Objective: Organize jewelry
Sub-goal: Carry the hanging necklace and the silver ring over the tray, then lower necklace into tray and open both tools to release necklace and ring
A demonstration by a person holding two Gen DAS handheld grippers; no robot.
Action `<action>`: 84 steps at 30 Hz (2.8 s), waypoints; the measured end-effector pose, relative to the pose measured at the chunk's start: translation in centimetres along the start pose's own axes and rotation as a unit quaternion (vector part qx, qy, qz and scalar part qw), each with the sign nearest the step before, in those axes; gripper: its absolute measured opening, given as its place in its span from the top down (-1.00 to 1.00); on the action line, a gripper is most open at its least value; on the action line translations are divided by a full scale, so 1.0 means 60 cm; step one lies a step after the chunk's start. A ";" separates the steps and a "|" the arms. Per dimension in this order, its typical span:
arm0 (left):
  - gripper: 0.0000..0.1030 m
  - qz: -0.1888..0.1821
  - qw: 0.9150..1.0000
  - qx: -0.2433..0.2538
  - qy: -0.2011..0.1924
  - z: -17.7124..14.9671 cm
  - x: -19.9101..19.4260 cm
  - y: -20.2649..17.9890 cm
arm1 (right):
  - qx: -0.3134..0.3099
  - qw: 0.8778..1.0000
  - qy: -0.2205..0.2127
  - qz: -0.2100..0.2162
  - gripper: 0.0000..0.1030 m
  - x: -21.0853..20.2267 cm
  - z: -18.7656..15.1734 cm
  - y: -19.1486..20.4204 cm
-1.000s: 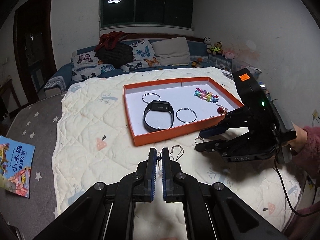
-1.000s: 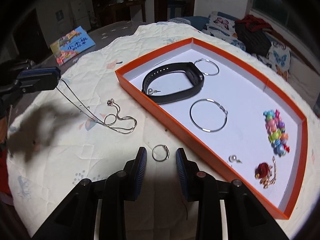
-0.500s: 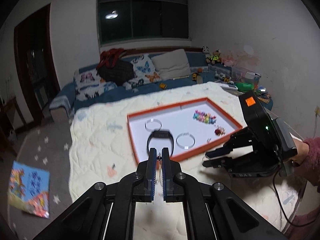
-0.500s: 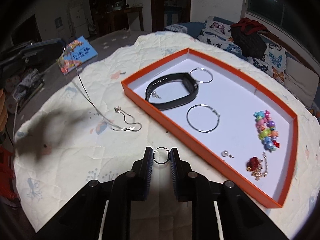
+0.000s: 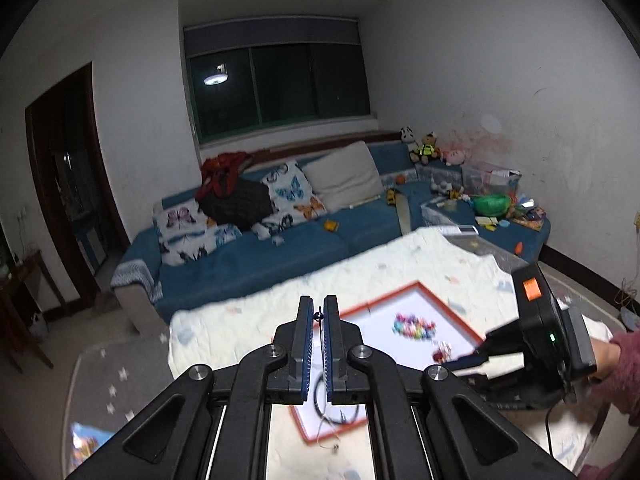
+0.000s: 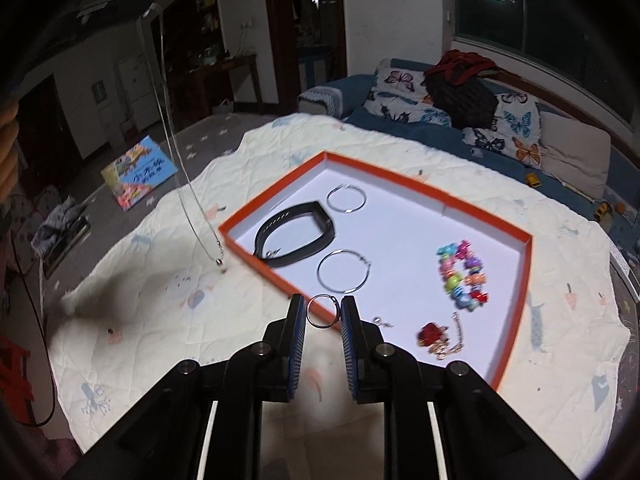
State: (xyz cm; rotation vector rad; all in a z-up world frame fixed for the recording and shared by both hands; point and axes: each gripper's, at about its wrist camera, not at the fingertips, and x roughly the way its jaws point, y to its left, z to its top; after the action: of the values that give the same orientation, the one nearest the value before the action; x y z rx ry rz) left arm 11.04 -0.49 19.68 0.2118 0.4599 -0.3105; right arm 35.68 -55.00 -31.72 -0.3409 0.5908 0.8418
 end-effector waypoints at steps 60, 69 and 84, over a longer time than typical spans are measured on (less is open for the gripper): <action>0.82 -0.115 0.956 -0.090 0.256 -0.176 0.545 -0.042 | 0.086 0.994 0.061 0.004 0.35 0.094 -0.020 -0.081; 0.79 -0.114 0.958 -0.095 0.245 -0.162 0.526 -0.043 | 0.097 0.994 0.048 -0.009 0.10 0.075 -0.020 -0.086; -0.58 -0.068 0.978 -0.119 0.156 -0.141 0.350 -0.026 | 0.117 0.991 0.022 -0.059 0.08 0.018 -0.028 -0.078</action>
State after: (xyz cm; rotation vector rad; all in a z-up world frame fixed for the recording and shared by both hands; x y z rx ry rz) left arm 24.97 -4.83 2.32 -0.0066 0.8192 -0.3536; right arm 39.26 -58.13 -33.47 -0.1788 0.6962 0.6440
